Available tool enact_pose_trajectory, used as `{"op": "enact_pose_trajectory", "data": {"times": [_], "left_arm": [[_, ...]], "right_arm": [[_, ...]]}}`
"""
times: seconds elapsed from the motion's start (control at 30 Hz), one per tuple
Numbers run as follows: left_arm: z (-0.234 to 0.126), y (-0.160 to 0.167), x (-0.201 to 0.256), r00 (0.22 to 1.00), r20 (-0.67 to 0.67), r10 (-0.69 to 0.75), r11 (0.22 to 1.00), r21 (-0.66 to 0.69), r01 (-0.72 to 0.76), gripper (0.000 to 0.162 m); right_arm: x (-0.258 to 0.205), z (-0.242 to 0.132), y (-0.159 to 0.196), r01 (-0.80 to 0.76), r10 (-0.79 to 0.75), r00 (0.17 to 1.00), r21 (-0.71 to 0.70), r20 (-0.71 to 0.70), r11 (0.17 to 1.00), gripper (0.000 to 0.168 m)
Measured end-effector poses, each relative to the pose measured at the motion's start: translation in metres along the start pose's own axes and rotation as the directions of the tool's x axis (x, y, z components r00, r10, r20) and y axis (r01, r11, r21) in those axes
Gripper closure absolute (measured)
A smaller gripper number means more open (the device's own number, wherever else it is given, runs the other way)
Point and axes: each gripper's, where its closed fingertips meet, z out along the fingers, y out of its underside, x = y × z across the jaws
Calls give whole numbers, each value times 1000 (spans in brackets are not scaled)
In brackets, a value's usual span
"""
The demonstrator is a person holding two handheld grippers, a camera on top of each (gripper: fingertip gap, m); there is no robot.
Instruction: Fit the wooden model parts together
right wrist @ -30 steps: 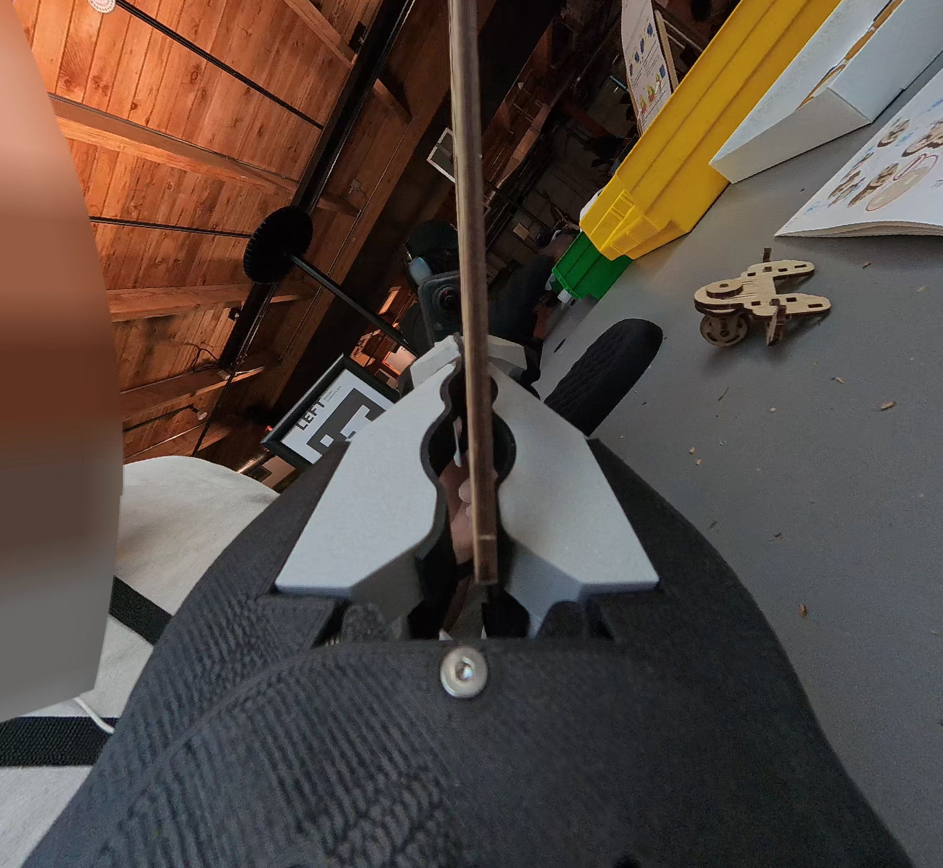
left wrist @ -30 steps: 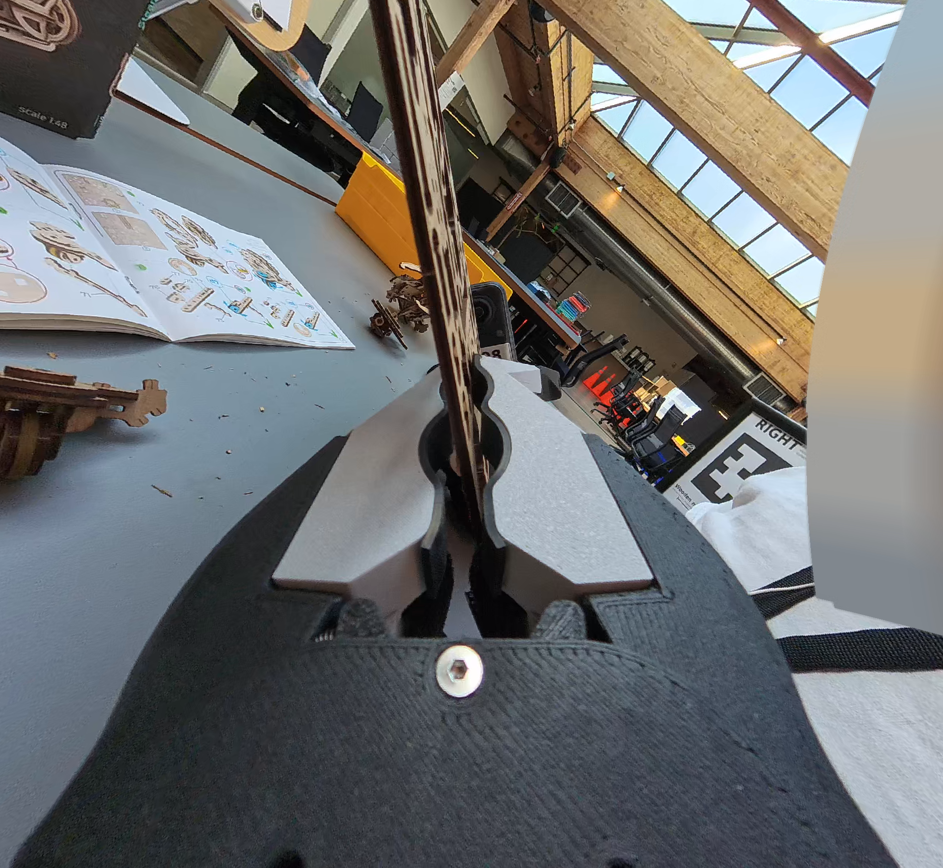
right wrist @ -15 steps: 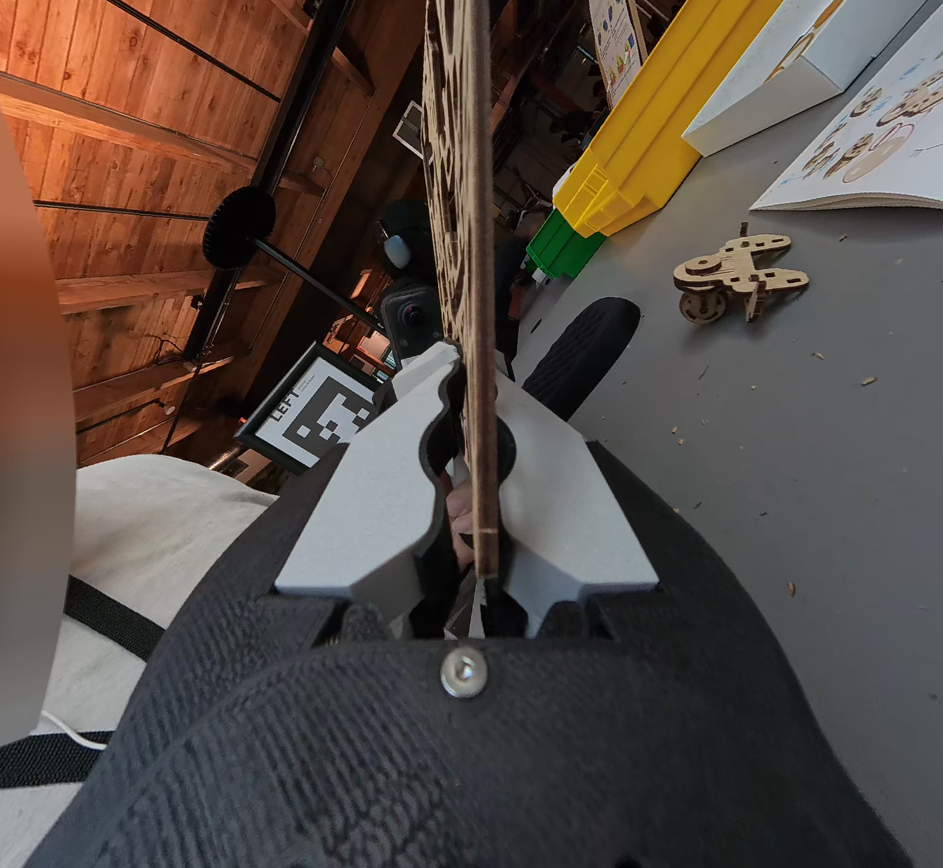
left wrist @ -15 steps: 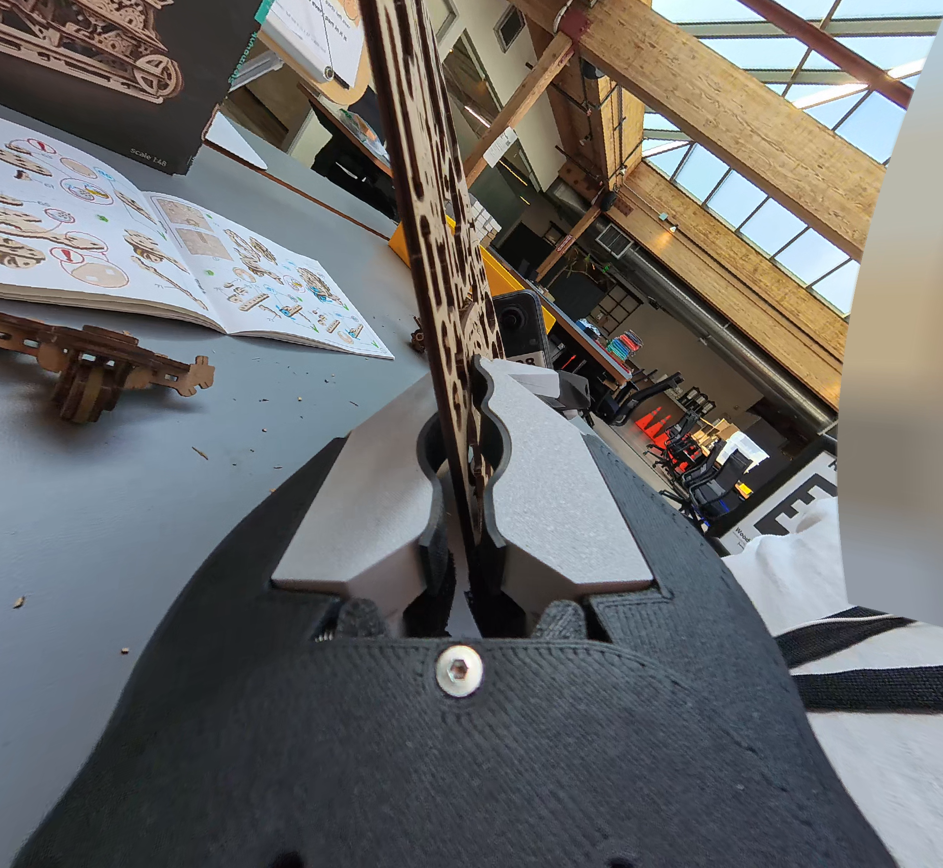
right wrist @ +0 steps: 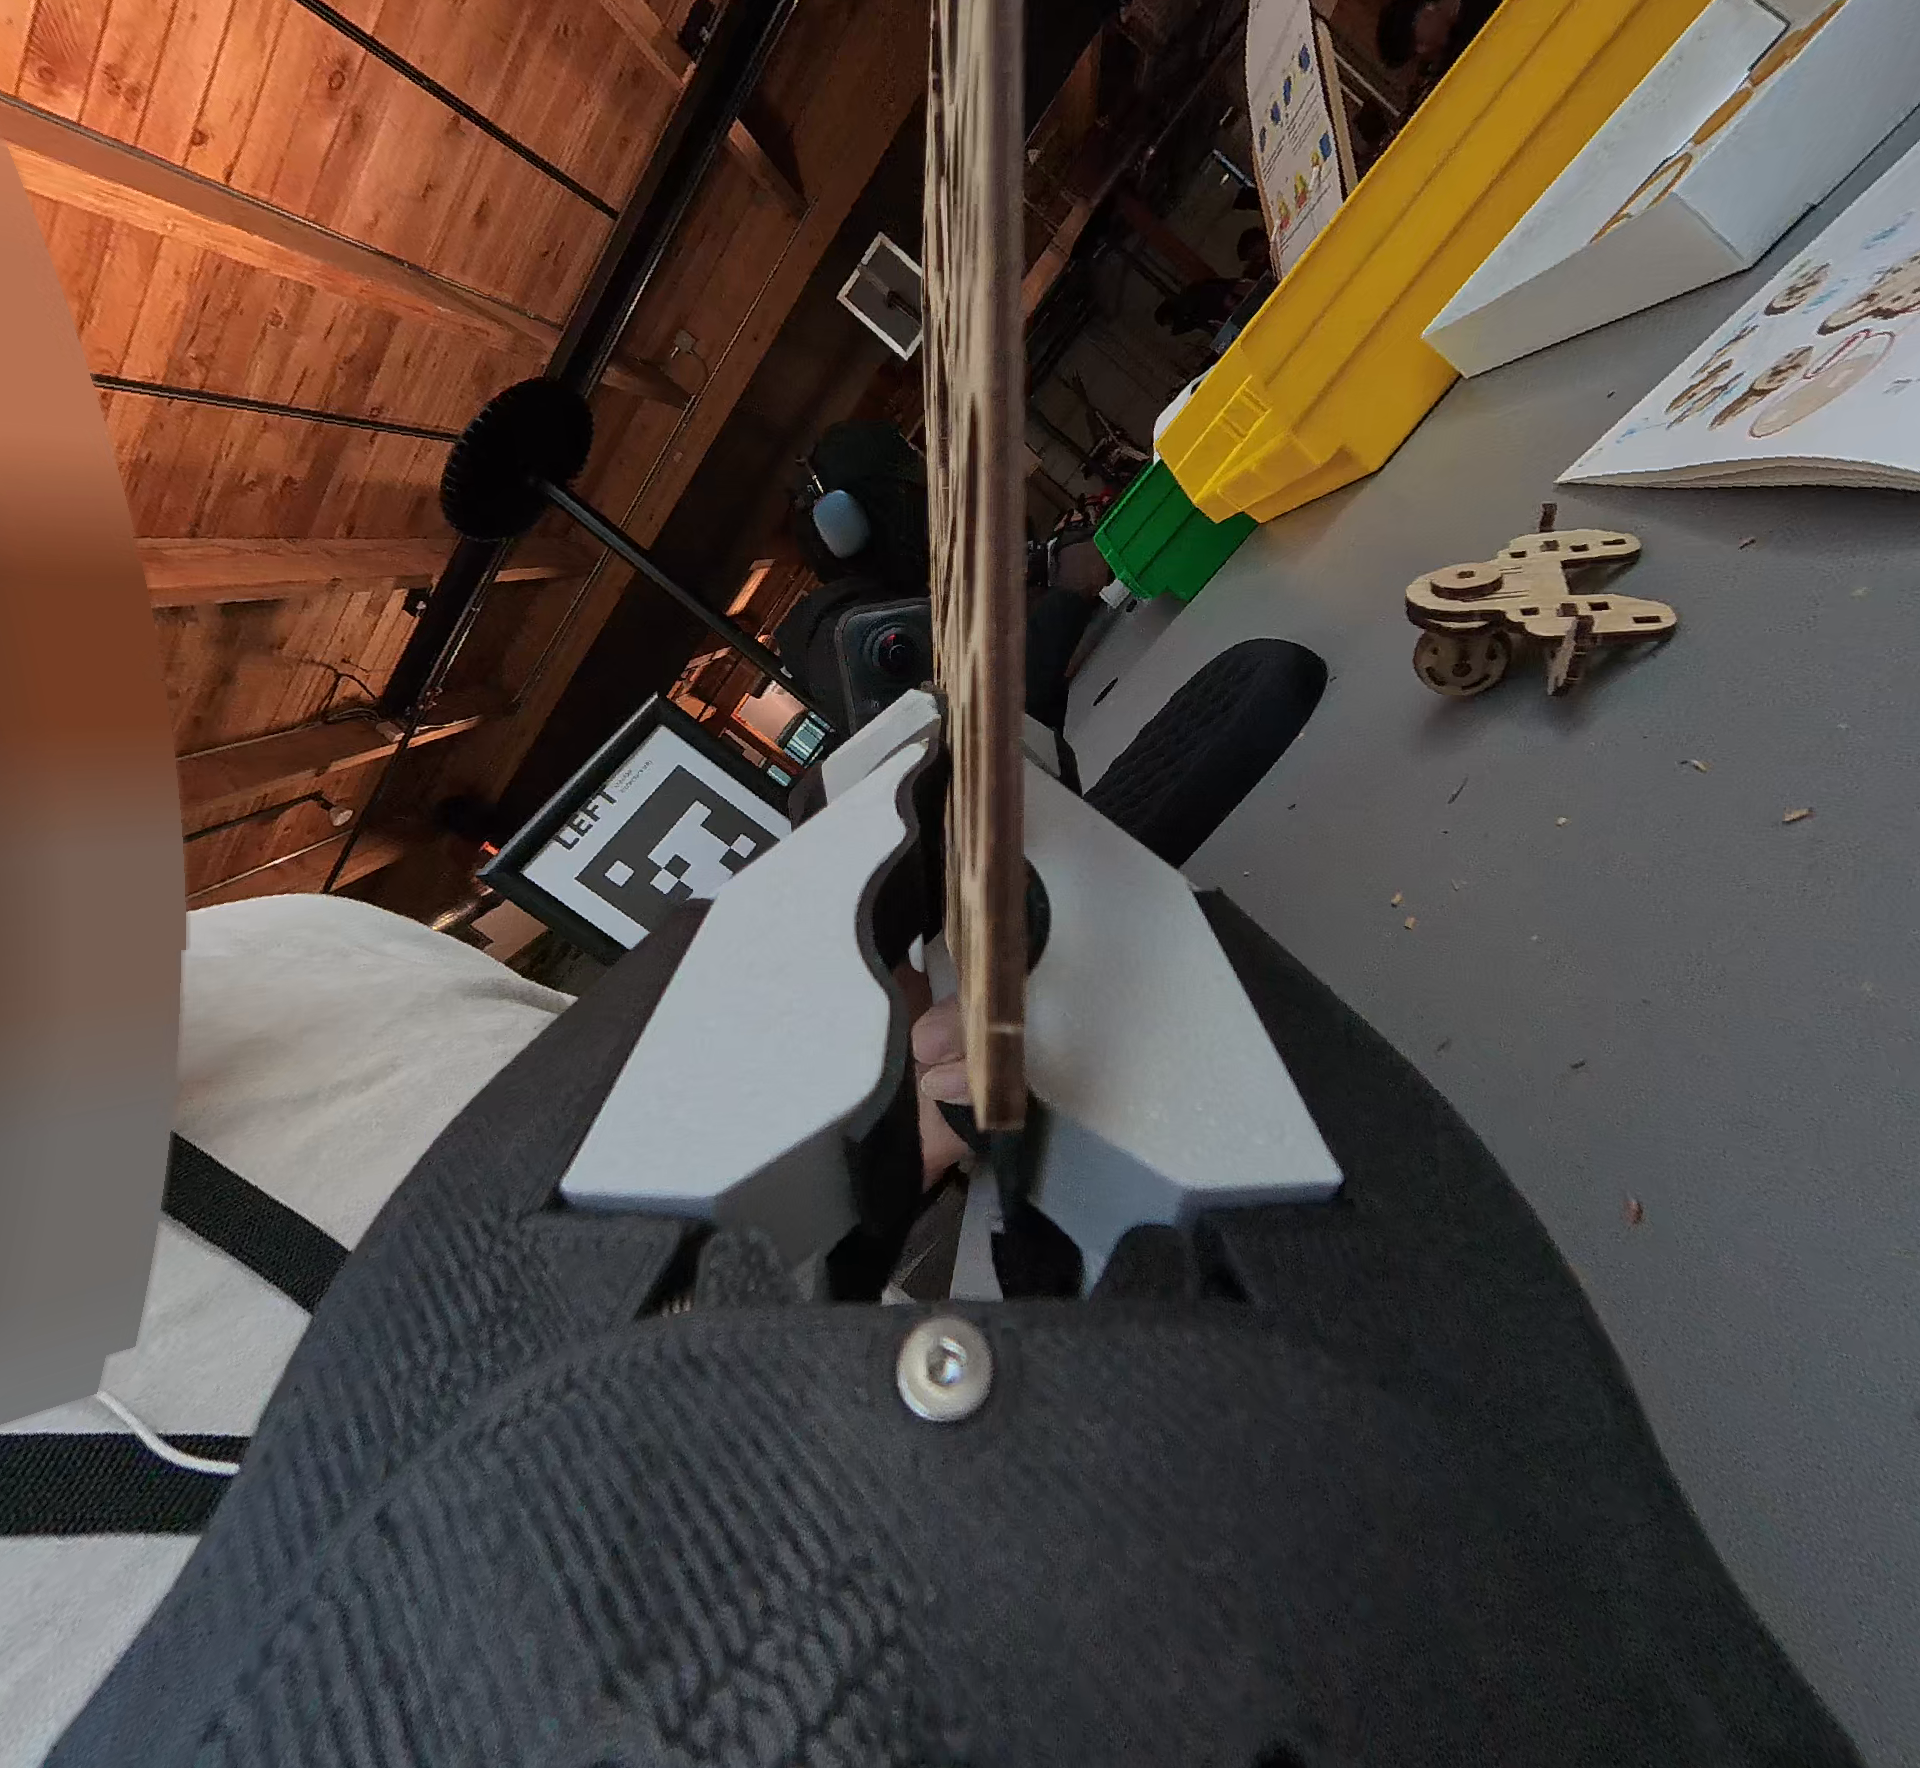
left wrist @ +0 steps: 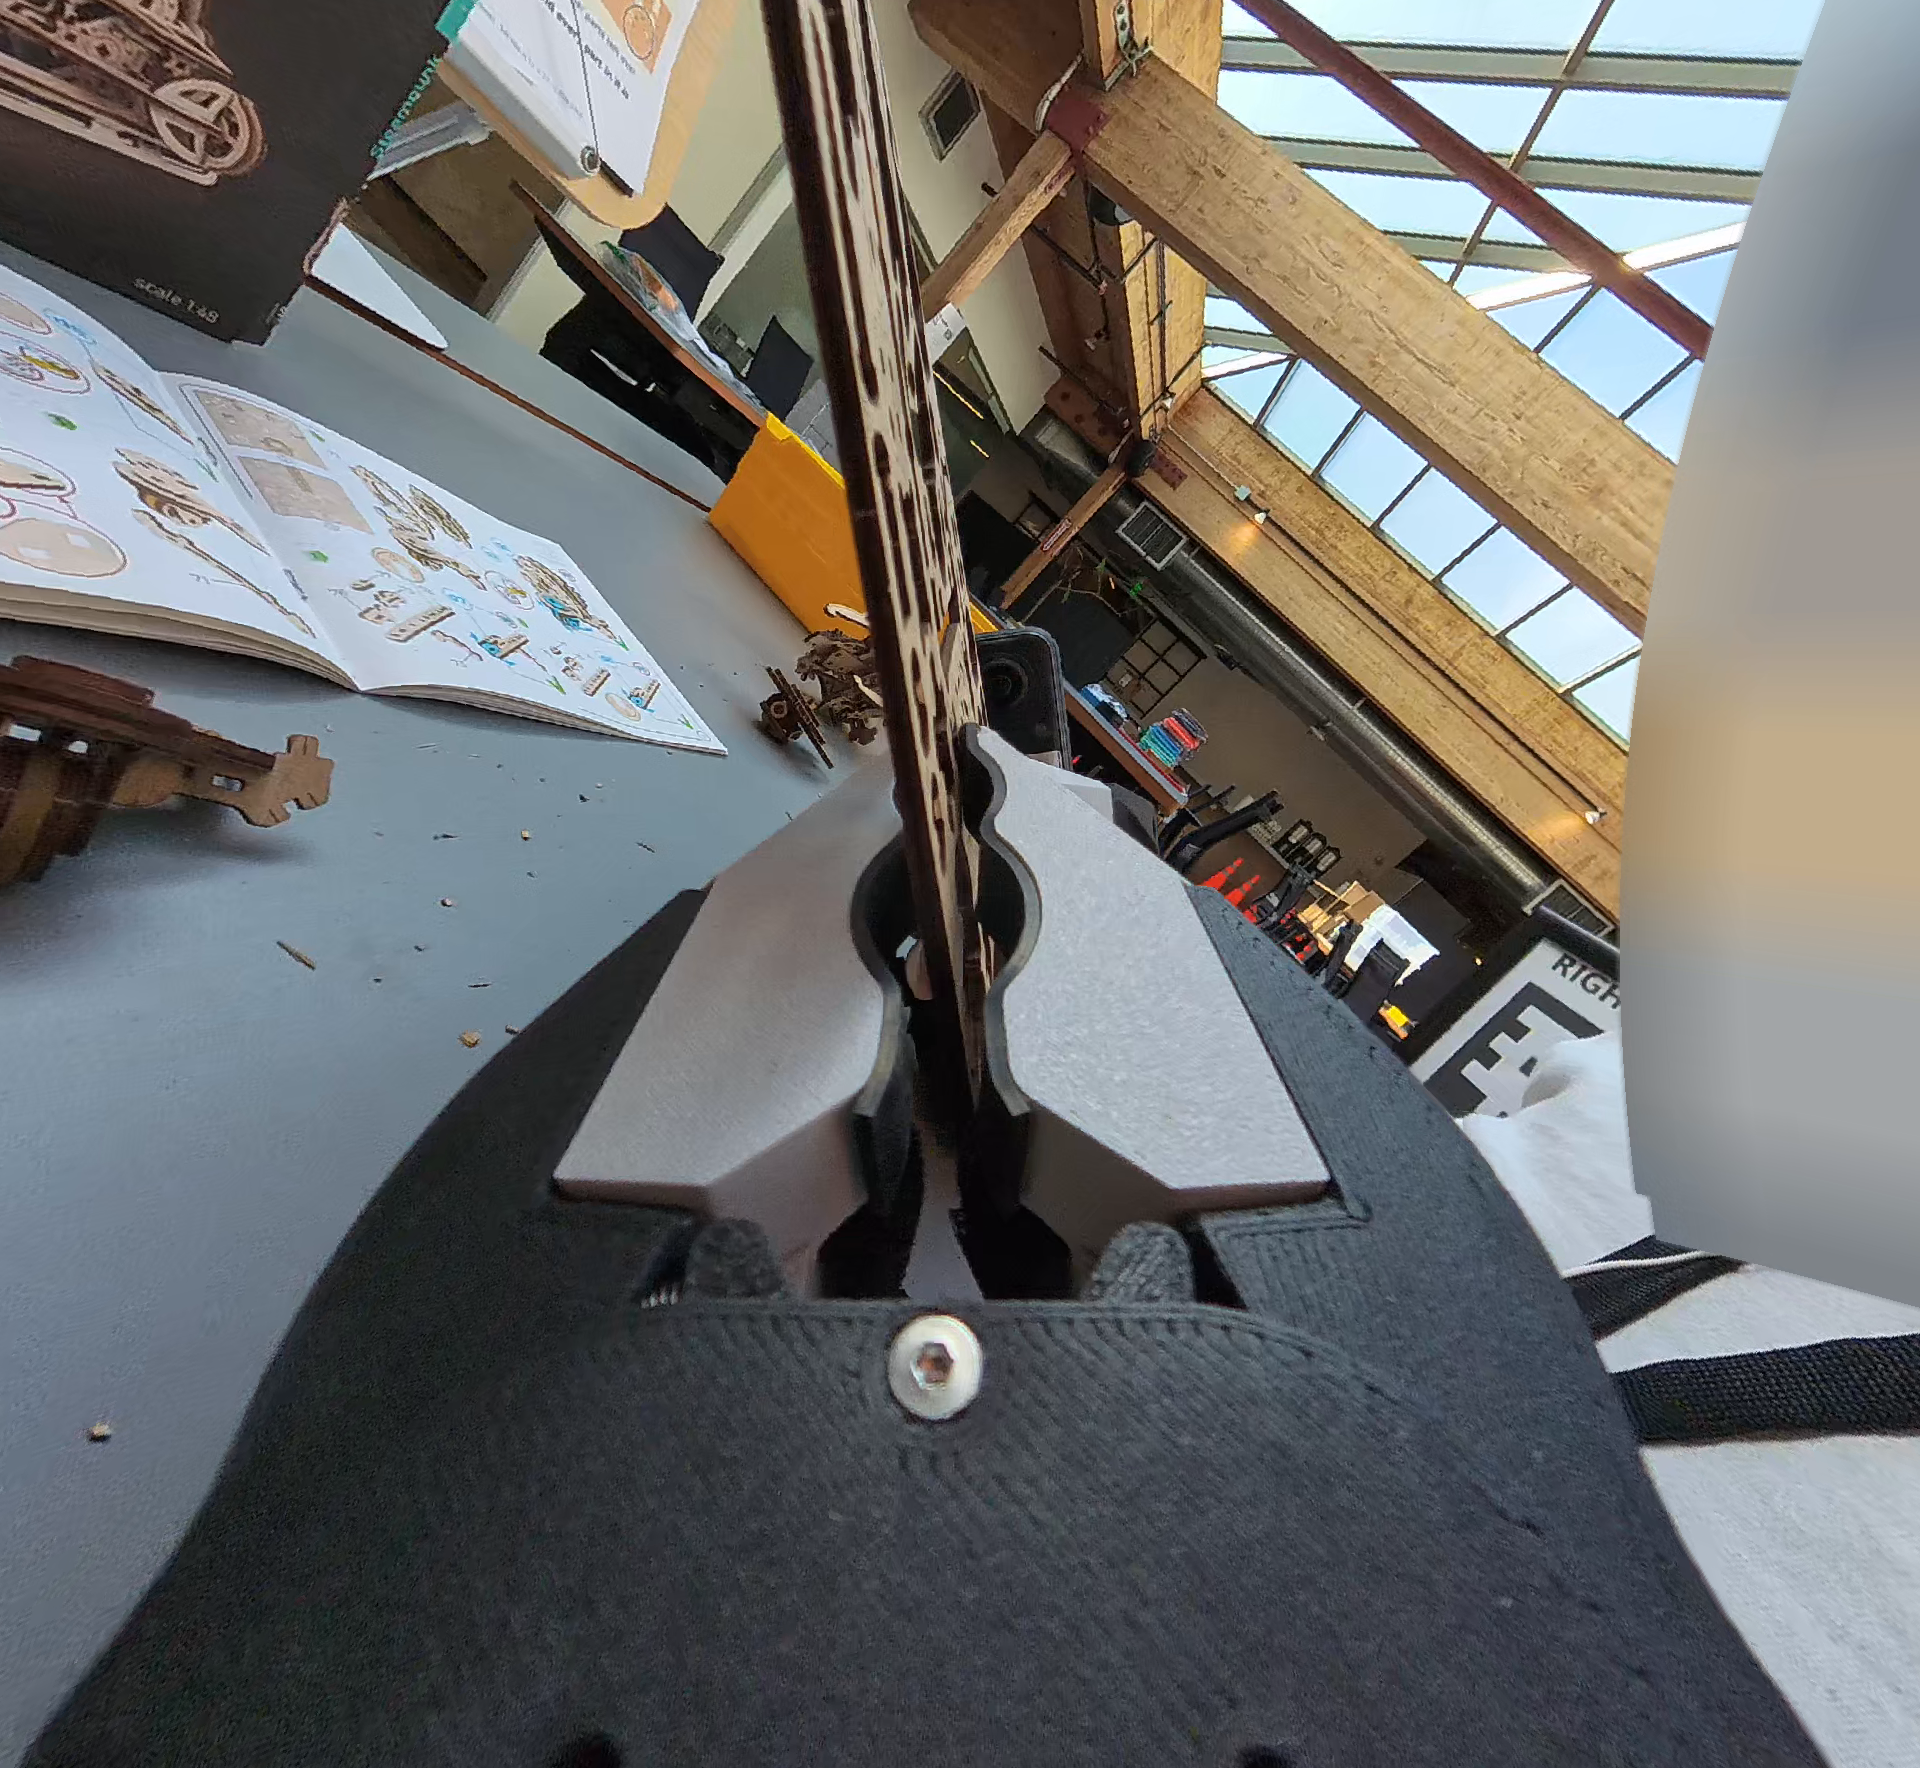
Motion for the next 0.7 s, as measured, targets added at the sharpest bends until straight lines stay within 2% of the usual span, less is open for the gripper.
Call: {"op": "enact_pose_trajectory", "data": {"times": [0.07,0.17,0.43,0.7], "left_arm": [[0,0,-2,999,-7,-39,999,14,39,162],[2,0,-3,1000,5,-21,1000,14,21,161],[1,15,-1,998,-29,-59,988,-146,55,160],[4,16,-1,993,-58,-104,981,-168,93,161]], "right_arm": [[3,0,0,-18,18,1000,3,-12,1000,166],[2,-1,-1,-34,34,999,-1,-3,999,166],[4,-7,-6,-12,13,1000,22,-15,1000,167],[5,-10,-9,-41,41,999,19,-9,999,167]]}}
